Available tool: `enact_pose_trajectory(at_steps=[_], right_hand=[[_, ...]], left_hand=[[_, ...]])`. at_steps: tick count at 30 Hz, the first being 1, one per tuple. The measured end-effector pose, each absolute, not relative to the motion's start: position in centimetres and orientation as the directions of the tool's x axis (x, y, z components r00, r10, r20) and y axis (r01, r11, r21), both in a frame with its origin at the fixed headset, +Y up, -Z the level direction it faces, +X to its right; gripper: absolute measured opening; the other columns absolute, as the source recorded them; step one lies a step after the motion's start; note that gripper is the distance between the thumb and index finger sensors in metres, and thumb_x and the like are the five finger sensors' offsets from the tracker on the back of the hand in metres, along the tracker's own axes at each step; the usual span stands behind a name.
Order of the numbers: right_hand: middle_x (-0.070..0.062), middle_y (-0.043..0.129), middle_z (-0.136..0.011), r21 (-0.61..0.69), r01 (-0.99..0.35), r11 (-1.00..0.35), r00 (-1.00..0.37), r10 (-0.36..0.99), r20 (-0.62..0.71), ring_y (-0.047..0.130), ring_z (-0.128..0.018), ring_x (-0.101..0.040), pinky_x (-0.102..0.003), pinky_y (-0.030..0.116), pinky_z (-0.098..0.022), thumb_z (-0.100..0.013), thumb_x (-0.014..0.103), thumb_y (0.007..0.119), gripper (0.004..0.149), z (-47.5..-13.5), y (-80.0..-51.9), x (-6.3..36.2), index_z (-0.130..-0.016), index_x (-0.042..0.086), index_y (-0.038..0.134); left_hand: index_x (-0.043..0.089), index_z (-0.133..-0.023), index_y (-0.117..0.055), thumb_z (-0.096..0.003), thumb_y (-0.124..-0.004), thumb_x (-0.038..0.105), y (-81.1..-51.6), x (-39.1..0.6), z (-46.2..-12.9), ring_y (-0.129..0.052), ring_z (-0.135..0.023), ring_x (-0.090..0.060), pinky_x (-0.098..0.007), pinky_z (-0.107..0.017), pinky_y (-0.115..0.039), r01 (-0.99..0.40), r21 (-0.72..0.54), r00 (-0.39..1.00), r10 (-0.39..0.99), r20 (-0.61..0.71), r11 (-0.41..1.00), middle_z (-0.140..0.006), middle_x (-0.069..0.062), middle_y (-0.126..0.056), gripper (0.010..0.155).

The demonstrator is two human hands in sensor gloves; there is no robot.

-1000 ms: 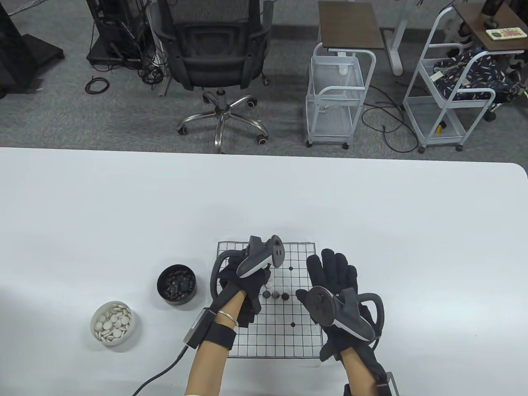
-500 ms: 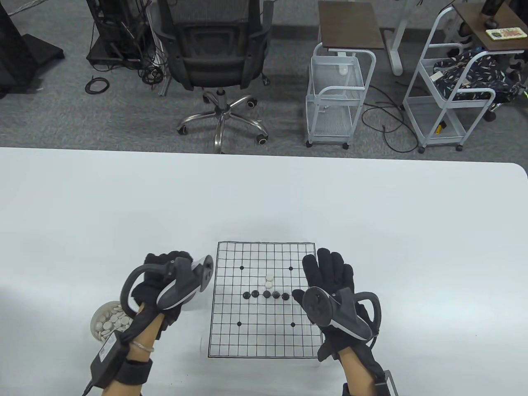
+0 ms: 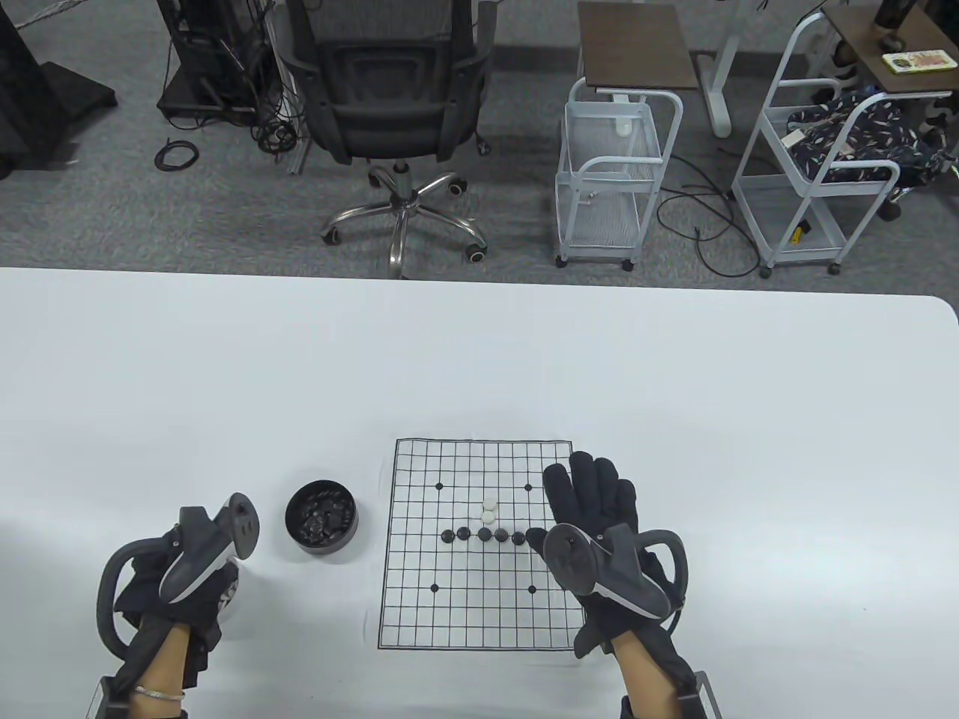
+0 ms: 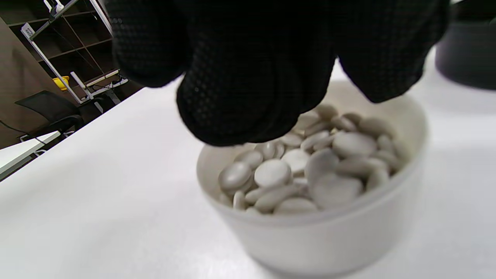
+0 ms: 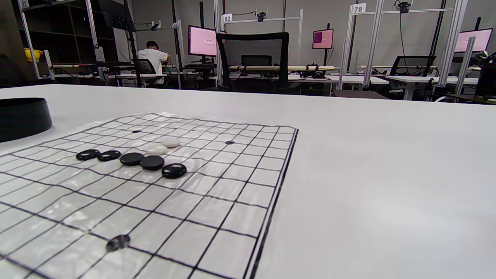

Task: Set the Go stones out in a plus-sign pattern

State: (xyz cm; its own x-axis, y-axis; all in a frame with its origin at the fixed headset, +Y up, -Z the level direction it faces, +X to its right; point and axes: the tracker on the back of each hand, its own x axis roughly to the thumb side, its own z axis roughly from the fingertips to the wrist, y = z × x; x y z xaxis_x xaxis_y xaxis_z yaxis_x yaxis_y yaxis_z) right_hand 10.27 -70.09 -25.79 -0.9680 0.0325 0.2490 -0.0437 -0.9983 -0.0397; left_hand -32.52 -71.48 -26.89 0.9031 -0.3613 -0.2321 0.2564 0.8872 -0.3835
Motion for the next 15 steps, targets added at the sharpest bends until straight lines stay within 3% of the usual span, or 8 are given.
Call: enact_pose_trajectory(at_steps=[4, 7, 15], right_hand=[[-0.027, 0.02, -0.116, -0.037, -0.041, -0.998, -0.968, 0.031, 0.249, 0.029, -0.107, -0.055, -0.061, 0.032, -0.074, -0.057, 0.053, 0.053, 0.077, -25.8, -70.1, 10.2, -0.114, 0.011, 0.022], [-0.027, 0.02, -0.116, -0.035, -0.044, -0.998, -0.968, 0.034, 0.247, 0.028, -0.107, -0.055, -0.061, 0.031, -0.074, -0.057, 0.053, 0.053, 0.077, -25.8, -70.1, 10.2, -0.114, 0.011, 0.022], [-0.027, 0.02, -0.116, -0.032, -0.041, -0.999, -0.968, 0.032, 0.247, 0.028, -0.107, -0.055, -0.061, 0.031, -0.075, -0.057, 0.053, 0.053, 0.077, -25.9, -70.1, 10.2, -0.114, 0.011, 0.022]], left_hand=[[0.026, -0.083, -0.094, -0.0356, -0.083, 0.053, -72.9, -32.5, -27.1, -0.109, -0.038, -0.002, -0.036, -0.053, -0.089, 0.268, -0.44, 0.898, -0.388, -0.208, 0.857, -0.069, 0.004, -0.111, 0.055], [0.024, -0.083, -0.092, -0.0358, -0.083, 0.053, -73.6, -32.6, -27.4, -0.108, -0.038, -0.001, -0.036, -0.053, -0.089, 0.304, -0.472, 0.874, -0.44, -0.209, 0.828, -0.064, 0.005, -0.11, 0.056], [0.022, -0.076, -0.089, -0.0371, -0.082, 0.05, -74.2, -33.4, -27.9, -0.102, -0.033, 0.001, -0.031, -0.053, -0.086, 0.244, -0.487, 0.897, -0.385, -0.215, 0.839, -0.054, 0.005, -0.106, 0.049]])
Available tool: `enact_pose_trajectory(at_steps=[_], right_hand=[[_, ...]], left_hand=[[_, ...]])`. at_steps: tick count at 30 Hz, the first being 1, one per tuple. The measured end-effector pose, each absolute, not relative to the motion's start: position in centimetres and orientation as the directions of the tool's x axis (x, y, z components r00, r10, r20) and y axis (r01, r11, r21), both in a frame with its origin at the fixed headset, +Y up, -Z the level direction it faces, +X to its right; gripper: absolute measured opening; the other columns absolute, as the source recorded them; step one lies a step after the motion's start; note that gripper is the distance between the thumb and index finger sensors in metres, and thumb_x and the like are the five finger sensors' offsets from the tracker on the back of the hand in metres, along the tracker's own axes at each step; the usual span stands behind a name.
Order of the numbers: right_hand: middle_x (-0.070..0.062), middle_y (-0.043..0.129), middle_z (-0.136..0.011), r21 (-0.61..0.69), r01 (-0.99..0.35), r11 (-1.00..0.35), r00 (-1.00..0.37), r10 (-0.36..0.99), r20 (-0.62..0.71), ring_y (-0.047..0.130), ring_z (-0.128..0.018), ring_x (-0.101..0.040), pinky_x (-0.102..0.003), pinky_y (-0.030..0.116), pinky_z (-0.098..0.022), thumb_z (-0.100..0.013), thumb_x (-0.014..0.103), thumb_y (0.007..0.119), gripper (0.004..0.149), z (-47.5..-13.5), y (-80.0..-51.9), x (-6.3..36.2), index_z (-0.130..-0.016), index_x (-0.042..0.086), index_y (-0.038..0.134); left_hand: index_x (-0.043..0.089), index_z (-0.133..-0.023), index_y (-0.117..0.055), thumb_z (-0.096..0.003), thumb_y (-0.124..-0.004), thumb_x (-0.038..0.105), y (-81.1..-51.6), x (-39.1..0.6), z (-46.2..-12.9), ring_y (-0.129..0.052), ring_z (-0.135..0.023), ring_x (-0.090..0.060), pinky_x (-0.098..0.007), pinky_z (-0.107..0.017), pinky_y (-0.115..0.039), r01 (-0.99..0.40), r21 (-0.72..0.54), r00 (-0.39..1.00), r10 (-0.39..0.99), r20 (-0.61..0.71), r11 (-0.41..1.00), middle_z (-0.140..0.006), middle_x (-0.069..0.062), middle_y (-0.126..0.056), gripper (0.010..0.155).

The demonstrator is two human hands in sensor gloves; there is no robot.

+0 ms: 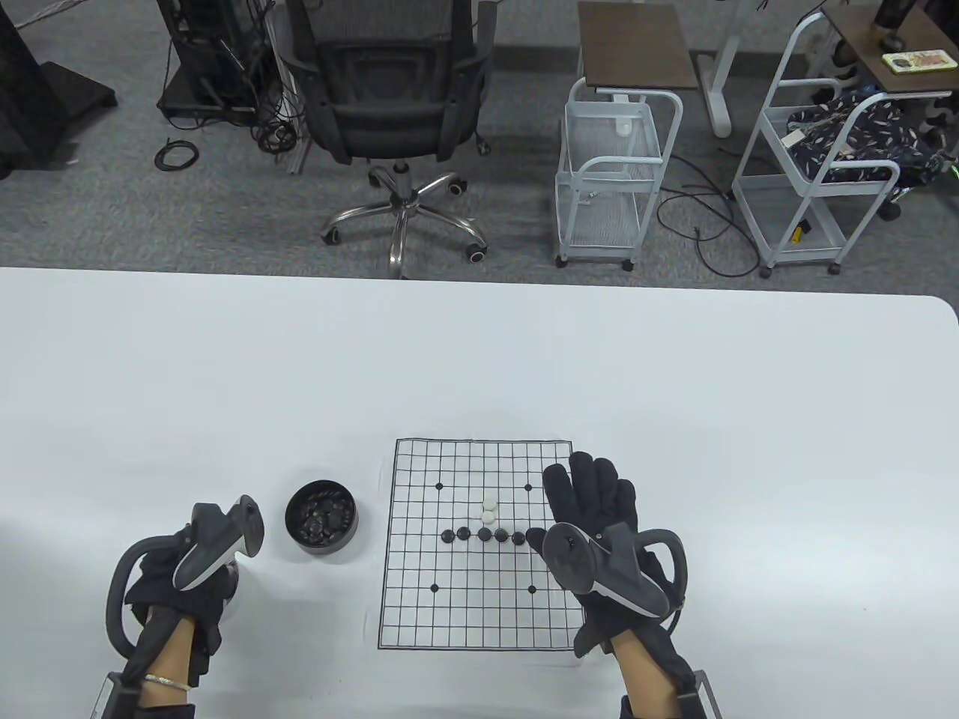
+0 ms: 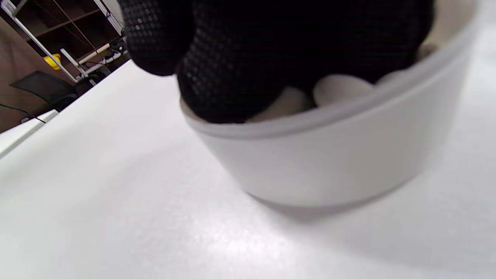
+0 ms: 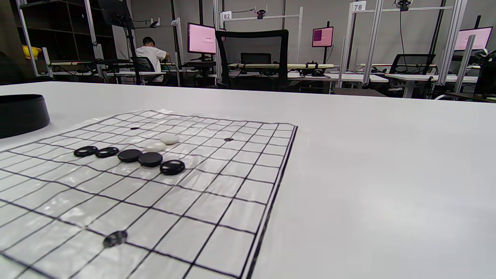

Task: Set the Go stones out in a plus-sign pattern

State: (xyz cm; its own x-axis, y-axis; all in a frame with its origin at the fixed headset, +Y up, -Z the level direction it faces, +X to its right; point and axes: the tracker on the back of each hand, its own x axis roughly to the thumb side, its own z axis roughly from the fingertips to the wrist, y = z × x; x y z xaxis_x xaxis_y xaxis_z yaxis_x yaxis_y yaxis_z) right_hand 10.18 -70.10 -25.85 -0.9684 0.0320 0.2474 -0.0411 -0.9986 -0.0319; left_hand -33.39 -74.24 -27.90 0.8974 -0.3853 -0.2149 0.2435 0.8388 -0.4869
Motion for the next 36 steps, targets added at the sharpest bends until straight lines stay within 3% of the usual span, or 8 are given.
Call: enact_pose_trajectory(at_steps=[19, 26, 31, 36], right_hand=[[-0.027, 0.02, -0.116, -0.019, -0.034, -0.999, -0.969, 0.028, 0.246, 0.028, -0.107, -0.055, -0.061, 0.031, -0.075, -0.057, 0.053, 0.053, 0.077, -25.9, -70.1, 10.2, -0.114, 0.011, 0.022], [-0.026, 0.02, -0.116, -0.02, -0.035, -0.999, -0.969, 0.029, 0.245, 0.028, -0.107, -0.055, -0.061, 0.031, -0.075, -0.057, 0.053, 0.053, 0.077, -25.9, -70.1, 10.2, -0.114, 0.011, 0.023], [-0.027, 0.02, -0.116, -0.026, -0.035, -0.999, -0.969, 0.027, 0.247, 0.028, -0.107, -0.055, -0.061, 0.031, -0.075, -0.057, 0.053, 0.053, 0.077, -26.0, -70.0, 10.2, -0.114, 0.011, 0.023], [-0.027, 0.02, -0.116, -0.03, -0.043, -0.999, -0.968, 0.034, 0.248, 0.028, -0.107, -0.055, -0.061, 0.031, -0.075, -0.057, 0.053, 0.053, 0.077, -26.0, -70.0, 10.2, -0.114, 0.011, 0.023]], left_hand=[[0.027, -0.073, -0.093, -0.0396, -0.082, 0.044, -73.1, -34.5, -27.2, -0.104, -0.033, 0.001, -0.031, -0.053, -0.086, 0.131, -0.429, 0.935, -0.255, -0.246, 0.894, -0.055, 0.006, -0.107, 0.039], [0.027, -0.074, -0.093, -0.0398, -0.083, 0.044, -70.9, -34.0, -26.6, -0.103, -0.033, 0.001, -0.031, -0.053, -0.086, 0.119, -0.315, 0.95, -0.2, -0.238, 0.941, -0.055, 0.006, -0.107, 0.039], [0.028, -0.074, -0.093, -0.0401, -0.082, 0.045, -68.2, -31.2, -25.7, -0.103, -0.031, 0.004, -0.029, -0.051, -0.088, 0.062, -0.109, 0.992, -0.073, -0.1, 0.992, -0.054, 0.008, -0.108, 0.039], [0.029, -0.073, -0.093, -0.0401, -0.081, 0.047, -66.6, -26.0, -25.7, -0.102, -0.029, 0.006, -0.028, -0.049, -0.089, -0.013, 0.036, 0.994, 0.009, 0.105, 0.999, -0.053, 0.01, -0.108, 0.039]])
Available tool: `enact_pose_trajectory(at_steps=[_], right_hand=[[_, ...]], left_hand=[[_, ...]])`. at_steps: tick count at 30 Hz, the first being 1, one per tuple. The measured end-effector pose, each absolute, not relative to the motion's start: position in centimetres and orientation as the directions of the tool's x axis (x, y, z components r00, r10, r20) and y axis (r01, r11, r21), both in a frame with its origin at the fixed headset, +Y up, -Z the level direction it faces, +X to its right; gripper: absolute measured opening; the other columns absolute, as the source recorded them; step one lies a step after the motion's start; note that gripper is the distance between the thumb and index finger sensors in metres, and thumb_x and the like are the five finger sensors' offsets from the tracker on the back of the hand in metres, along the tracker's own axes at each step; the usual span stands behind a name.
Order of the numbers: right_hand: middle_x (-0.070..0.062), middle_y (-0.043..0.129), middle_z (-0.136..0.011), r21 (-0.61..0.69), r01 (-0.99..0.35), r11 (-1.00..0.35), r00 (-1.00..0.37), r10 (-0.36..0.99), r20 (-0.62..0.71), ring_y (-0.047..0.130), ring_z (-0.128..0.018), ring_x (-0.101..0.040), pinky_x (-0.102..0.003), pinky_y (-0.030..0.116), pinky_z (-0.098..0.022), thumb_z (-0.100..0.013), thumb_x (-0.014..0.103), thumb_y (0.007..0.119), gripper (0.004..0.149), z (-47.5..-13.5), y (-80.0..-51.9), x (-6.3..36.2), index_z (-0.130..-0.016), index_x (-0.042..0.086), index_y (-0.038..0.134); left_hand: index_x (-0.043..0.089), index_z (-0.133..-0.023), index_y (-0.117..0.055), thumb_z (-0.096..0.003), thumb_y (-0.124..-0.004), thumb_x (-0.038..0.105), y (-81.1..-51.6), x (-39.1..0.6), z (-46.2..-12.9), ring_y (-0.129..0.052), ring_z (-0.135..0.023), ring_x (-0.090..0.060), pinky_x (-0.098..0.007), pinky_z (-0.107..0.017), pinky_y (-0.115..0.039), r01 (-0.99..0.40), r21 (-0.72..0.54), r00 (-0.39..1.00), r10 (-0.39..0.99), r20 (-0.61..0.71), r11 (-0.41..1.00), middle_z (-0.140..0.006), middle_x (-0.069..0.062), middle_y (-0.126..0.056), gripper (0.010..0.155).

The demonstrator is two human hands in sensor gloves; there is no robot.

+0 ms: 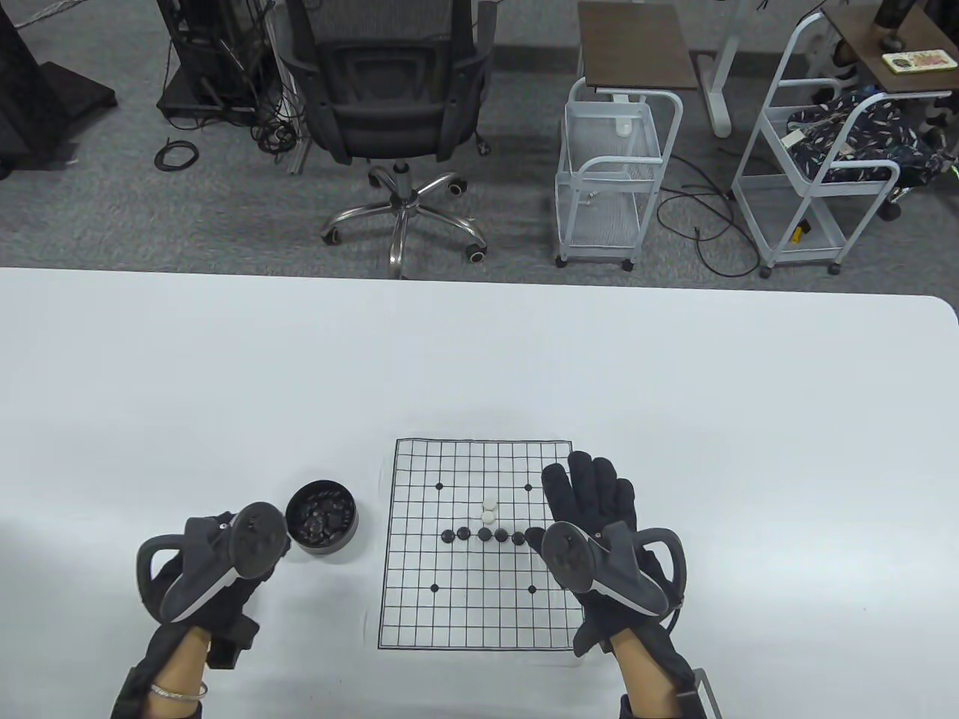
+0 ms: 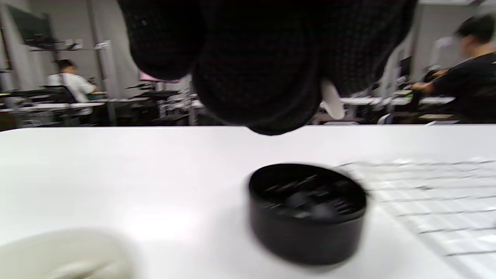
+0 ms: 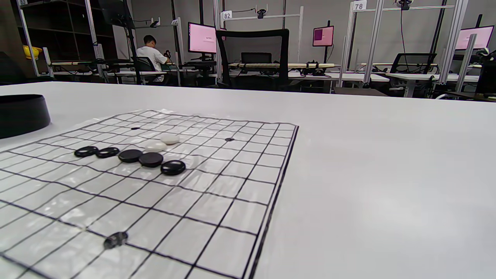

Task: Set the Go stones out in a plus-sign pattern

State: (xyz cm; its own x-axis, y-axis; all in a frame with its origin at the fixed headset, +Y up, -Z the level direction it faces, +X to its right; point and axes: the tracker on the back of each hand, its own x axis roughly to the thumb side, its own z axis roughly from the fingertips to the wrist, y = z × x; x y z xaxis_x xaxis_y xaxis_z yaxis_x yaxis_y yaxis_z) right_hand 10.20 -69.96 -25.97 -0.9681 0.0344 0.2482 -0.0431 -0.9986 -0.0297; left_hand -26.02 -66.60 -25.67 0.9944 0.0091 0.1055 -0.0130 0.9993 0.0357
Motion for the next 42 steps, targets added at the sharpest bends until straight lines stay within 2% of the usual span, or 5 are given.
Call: enact_pose_trajectory(at_steps=[4, 7, 14, 22, 42], right_hand=[[-0.026, 0.02, -0.116, -0.028, -0.043, -0.999, -0.969, 0.035, 0.244, 0.028, -0.107, -0.055, -0.061, 0.031, -0.075, -0.057, 0.053, 0.053, 0.077, -25.9, -70.0, 10.2, -0.114, 0.011, 0.023], [-0.027, 0.02, -0.116, -0.03, -0.047, -0.998, -0.969, 0.038, 0.243, 0.028, -0.107, -0.055, -0.061, 0.031, -0.075, -0.057, 0.053, 0.053, 0.077, -25.9, -69.9, 10.3, -0.114, 0.011, 0.023], [-0.027, 0.02, -0.116, -0.032, -0.062, -0.998, -0.969, 0.052, 0.24, 0.028, -0.107, -0.055, -0.061, 0.031, -0.075, -0.057, 0.053, 0.053, 0.077, -25.9, -69.9, 10.6, -0.114, 0.011, 0.023], [-0.027, 0.02, -0.116, -0.035, -0.073, -0.997, -0.97, 0.063, 0.237, 0.028, -0.107, -0.055, -0.061, 0.031, -0.075, -0.057, 0.053, 0.053, 0.077, -25.9, -69.9, 10.9, -0.114, 0.011, 0.023], [-0.027, 0.021, -0.116, -0.03, -0.064, -0.998, -0.97, 0.055, 0.235, 0.028, -0.107, -0.055, -0.061, 0.031, -0.075, -0.057, 0.053, 0.053, 0.077, -25.9, -69.8, 10.9, -0.114, 0.011, 0.024]], left_hand=[[0.029, -0.072, -0.093, -0.0396, -0.081, 0.048, -66.8, -19.9, -26.5, -0.103, -0.027, 0.008, -0.027, -0.046, -0.09, -0.109, 0.06, 0.956, 0.088, 0.28, 0.992, -0.051, 0.011, -0.109, 0.039], [0.029, -0.072, -0.093, -0.0401, -0.081, 0.047, -68.2, -15.1, -27.6, -0.102, -0.027, 0.007, -0.027, -0.047, -0.09, -0.208, -0.034, 0.915, 0.206, 0.346, 0.978, -0.051, 0.01, -0.108, 0.039], [0.027, -0.072, -0.093, -0.0404, -0.081, 0.046, -72.8, -8.2, -29.1, -0.102, -0.028, 0.007, -0.028, -0.047, -0.089, -0.153, -0.118, 0.932, 0.183, 0.314, 0.981, -0.052, 0.009, -0.108, 0.039], [0.027, -0.074, -0.091, -0.042, -0.08, 0.046, -74.6, -6.4, -28.9, -0.101, -0.03, 0.006, -0.029, -0.049, -0.088, 0.016, -0.044, 0.946, -0.001, 0.325, 0.999, -0.054, 0.008, -0.106, 0.039], [0.028, -0.077, -0.089, -0.0438, -0.078, 0.046, -75.5, -4.7, -27.6, -0.101, -0.033, 0.004, -0.031, -0.051, -0.087, 0.213, 0.09, 0.906, -0.231, 0.354, 0.973, -0.057, 0.009, -0.105, 0.039]])
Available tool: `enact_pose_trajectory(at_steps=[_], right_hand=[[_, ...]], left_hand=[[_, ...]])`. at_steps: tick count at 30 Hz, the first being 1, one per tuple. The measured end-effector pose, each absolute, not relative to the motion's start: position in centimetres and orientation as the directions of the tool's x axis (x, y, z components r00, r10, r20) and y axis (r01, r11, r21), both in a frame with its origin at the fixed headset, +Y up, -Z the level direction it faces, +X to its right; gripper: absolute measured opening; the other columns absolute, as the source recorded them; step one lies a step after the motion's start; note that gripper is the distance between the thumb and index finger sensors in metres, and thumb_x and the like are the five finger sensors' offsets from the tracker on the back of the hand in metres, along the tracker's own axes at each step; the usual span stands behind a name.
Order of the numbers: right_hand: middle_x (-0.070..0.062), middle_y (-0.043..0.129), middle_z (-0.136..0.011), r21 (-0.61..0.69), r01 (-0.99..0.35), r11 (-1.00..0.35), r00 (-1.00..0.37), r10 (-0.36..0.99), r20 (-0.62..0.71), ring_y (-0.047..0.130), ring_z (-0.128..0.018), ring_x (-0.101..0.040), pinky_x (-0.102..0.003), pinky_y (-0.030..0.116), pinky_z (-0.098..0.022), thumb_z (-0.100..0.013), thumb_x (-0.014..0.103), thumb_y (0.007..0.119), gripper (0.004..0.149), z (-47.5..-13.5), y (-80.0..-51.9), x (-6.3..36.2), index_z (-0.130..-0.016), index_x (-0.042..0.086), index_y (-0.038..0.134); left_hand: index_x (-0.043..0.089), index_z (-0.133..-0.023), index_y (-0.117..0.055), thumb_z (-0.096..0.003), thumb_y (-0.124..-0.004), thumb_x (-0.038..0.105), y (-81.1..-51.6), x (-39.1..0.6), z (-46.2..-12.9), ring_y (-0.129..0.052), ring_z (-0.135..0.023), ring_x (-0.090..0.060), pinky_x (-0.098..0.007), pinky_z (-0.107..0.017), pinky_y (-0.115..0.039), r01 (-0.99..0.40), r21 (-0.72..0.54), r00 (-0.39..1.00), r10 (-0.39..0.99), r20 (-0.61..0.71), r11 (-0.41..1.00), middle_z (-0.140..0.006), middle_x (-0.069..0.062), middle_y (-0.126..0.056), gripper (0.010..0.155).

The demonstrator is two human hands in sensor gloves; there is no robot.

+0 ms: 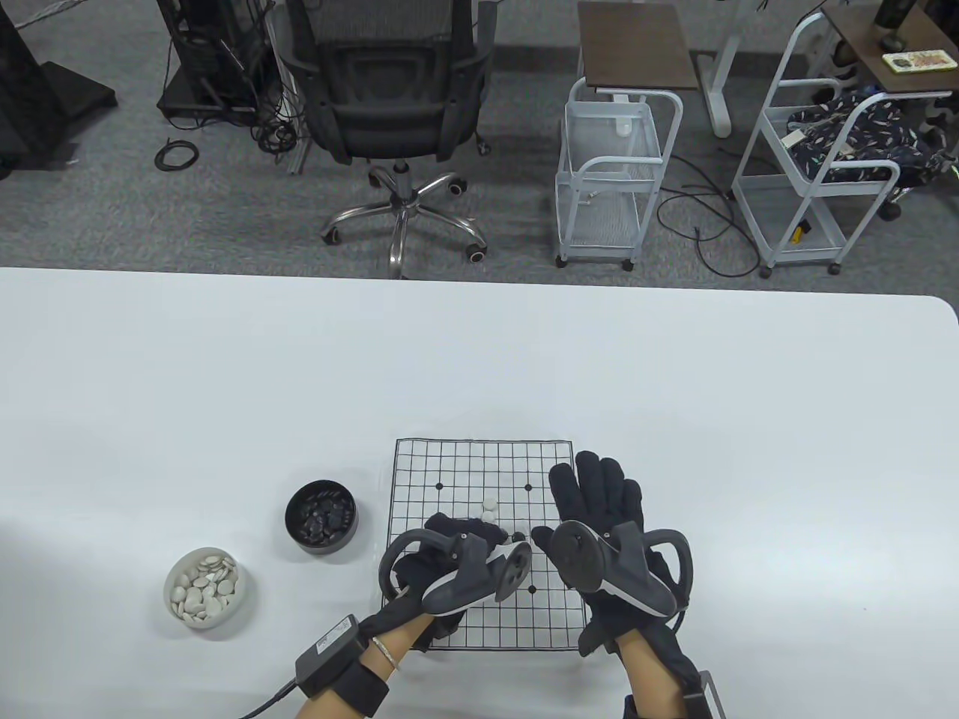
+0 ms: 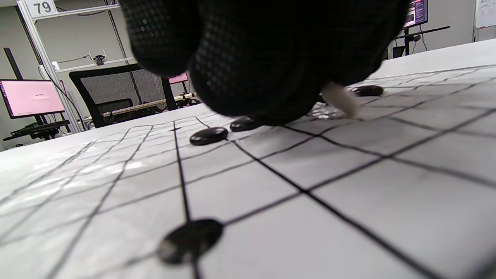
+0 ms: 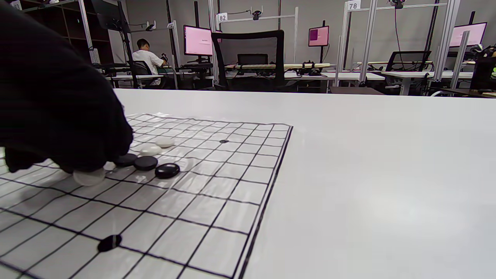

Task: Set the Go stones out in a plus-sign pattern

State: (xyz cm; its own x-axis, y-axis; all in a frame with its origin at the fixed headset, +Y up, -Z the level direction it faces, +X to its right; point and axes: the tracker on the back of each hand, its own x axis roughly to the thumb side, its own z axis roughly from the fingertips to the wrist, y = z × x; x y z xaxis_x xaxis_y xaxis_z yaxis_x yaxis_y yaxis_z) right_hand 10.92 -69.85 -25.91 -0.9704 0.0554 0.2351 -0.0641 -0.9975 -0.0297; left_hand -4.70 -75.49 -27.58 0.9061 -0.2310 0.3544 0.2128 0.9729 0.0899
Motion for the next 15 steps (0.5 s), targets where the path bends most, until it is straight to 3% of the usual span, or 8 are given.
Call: enact_pose_trajectory(at_steps=[9, 15], right_hand=[[-0.027, 0.021, -0.116, -0.033, -0.069, -0.997, -0.97, 0.059, 0.236, 0.029, -0.107, -0.055, -0.061, 0.031, -0.075, -0.057, 0.053, 0.053, 0.077, -25.9, -69.8, 10.9, -0.114, 0.011, 0.024], [-0.027, 0.021, -0.116, -0.036, -0.067, -0.997, -0.97, 0.057, 0.237, 0.029, -0.107, -0.055, -0.061, 0.032, -0.075, -0.057, 0.053, 0.053, 0.077, -25.9, -69.8, 10.9, -0.114, 0.011, 0.024]], left_hand=[[0.029, -0.077, -0.09, -0.043, -0.078, 0.047, -74.8, -4.9, -27.4, -0.102, -0.033, 0.003, -0.031, -0.051, -0.087, 0.249, 0.122, 0.898, -0.276, 0.344, 0.961, -0.057, 0.01, -0.106, 0.04], [0.029, -0.079, -0.089, -0.042, -0.076, 0.051, -71.0, -7.9, -26.8, -0.103, -0.036, 0.003, -0.032, -0.053, -0.087, 0.312, 0.223, 0.882, -0.369, 0.293, 0.924, -0.06, 0.01, -0.106, 0.045]])
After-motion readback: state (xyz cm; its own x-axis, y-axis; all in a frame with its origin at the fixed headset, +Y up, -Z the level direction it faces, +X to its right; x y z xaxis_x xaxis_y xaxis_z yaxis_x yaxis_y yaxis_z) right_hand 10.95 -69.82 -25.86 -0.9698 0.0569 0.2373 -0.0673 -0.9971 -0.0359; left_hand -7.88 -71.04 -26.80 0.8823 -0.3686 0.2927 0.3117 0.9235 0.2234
